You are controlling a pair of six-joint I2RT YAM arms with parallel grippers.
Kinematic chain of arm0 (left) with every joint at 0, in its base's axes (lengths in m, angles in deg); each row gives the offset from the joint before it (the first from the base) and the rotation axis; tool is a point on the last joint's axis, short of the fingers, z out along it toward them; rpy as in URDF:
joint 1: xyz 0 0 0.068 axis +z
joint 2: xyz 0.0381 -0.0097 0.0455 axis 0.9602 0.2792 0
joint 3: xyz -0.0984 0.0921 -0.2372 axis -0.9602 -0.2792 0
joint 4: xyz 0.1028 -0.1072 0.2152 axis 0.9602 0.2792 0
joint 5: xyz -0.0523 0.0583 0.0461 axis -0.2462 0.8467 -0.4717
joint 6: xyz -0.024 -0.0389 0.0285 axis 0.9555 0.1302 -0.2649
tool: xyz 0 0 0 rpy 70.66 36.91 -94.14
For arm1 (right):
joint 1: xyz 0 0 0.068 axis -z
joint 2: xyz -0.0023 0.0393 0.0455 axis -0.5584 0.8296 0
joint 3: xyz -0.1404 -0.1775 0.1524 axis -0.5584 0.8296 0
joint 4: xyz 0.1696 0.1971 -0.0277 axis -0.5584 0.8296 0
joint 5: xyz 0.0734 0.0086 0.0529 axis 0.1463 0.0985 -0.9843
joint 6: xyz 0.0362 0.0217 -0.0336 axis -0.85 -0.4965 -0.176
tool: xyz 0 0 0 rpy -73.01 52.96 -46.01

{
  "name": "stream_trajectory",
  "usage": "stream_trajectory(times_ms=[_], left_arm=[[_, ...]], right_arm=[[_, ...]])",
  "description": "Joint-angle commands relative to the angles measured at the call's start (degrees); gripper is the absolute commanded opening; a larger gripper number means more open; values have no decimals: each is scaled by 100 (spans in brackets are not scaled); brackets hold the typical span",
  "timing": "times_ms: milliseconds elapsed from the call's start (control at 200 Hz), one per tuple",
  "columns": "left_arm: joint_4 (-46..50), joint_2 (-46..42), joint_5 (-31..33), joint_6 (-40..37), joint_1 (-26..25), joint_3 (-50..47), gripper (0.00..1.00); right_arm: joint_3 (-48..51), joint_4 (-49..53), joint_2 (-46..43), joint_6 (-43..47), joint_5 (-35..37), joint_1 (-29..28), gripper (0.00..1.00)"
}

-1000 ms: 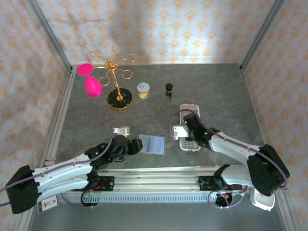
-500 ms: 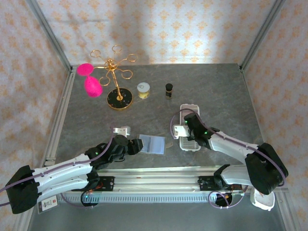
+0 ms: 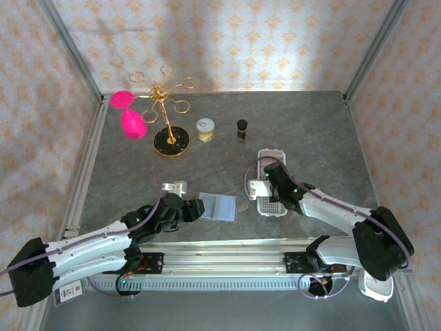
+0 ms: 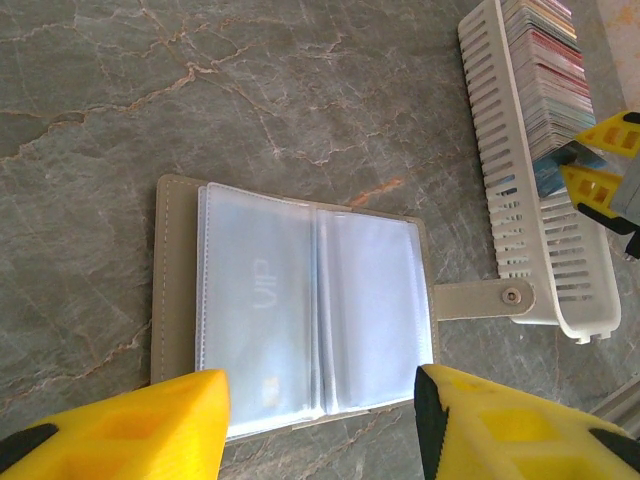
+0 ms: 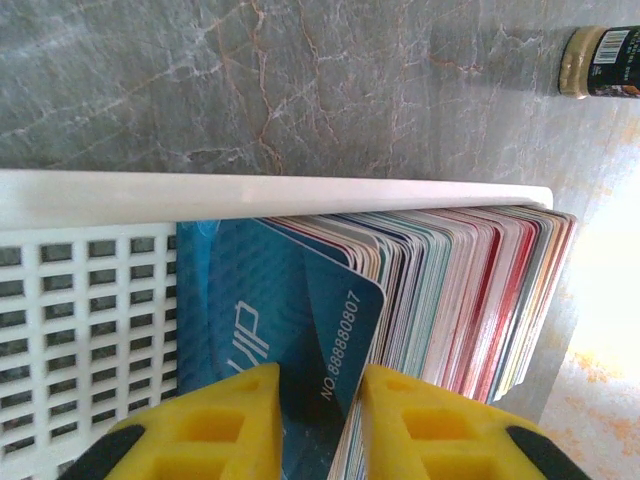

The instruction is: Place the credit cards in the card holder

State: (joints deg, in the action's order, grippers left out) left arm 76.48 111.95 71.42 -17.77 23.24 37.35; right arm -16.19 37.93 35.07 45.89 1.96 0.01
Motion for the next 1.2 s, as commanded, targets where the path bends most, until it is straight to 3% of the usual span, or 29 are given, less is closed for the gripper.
stream_trajectory(times_ms=[0, 1196], left_arm=[[-131, -25, -12, 58, -26, -84, 53], [-197, 224, -198, -30, -30, 2, 48]], right_arm=[[-123, -32, -72, -43, 112, 36, 20], [-140, 112, -562, -76, 171, 36, 12]])
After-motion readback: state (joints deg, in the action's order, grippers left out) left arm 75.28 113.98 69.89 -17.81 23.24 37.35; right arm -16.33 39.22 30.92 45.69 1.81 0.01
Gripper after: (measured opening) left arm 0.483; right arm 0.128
